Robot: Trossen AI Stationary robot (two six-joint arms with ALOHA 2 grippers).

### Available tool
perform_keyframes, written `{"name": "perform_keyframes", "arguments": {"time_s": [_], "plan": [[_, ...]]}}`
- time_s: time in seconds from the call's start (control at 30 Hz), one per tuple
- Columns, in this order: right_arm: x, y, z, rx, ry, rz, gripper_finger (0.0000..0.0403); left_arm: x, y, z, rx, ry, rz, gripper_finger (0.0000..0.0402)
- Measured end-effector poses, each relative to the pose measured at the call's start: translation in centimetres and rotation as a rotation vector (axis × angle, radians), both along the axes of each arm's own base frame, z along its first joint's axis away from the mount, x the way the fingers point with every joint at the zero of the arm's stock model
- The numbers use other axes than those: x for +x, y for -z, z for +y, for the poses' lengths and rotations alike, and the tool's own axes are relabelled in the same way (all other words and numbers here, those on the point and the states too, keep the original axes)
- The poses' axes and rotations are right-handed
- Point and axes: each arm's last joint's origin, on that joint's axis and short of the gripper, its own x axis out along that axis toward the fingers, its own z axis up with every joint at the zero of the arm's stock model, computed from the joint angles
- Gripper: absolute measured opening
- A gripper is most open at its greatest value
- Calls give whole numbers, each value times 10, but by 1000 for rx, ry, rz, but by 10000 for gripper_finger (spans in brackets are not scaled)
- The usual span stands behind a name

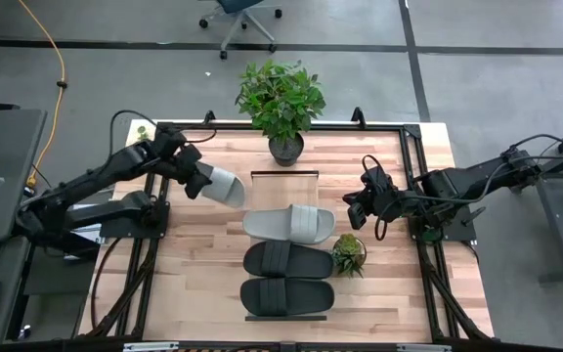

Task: Pick and place slides into the shelf
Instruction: Put the gray slide into the shelf

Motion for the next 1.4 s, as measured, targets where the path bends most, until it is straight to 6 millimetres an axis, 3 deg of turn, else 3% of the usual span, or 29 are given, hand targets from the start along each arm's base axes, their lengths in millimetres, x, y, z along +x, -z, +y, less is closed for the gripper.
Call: {"name": "perform_keyframes", "arguments": {"time_s": [0.37, 1.4], "plan": [[0, 0, 0, 10, 5, -5, 28, -17, -21, -19, 76, -70, -138, 0], [2, -2, 1, 21, 2, -26, 28, -40, -40, -47, 180, -105, -326, 0]]}}
